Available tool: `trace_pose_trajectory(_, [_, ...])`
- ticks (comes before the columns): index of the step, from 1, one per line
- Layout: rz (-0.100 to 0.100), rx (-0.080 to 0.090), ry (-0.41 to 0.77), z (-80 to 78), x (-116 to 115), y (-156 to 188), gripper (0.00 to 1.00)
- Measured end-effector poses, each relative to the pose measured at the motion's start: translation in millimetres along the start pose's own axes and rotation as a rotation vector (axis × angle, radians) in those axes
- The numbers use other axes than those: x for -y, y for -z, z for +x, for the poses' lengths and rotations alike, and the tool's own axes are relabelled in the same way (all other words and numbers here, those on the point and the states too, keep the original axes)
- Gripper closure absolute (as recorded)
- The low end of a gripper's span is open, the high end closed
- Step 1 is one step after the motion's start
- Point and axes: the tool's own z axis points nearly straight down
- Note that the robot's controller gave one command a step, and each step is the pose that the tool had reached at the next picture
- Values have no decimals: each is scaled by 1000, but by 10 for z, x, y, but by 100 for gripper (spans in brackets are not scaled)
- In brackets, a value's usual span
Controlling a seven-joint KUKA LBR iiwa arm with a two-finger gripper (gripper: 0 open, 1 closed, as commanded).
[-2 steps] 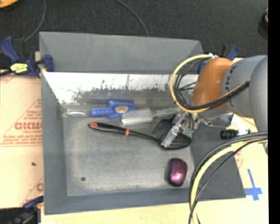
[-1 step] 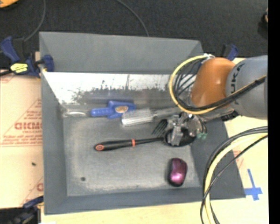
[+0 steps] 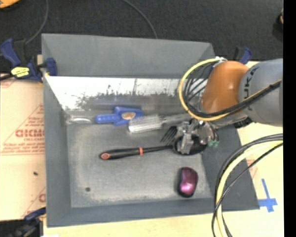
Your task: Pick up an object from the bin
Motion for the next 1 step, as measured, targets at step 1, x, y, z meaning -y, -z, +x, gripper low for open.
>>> trace_pose_trajectory(1, [0, 0, 0, 1, 0, 11, 100])
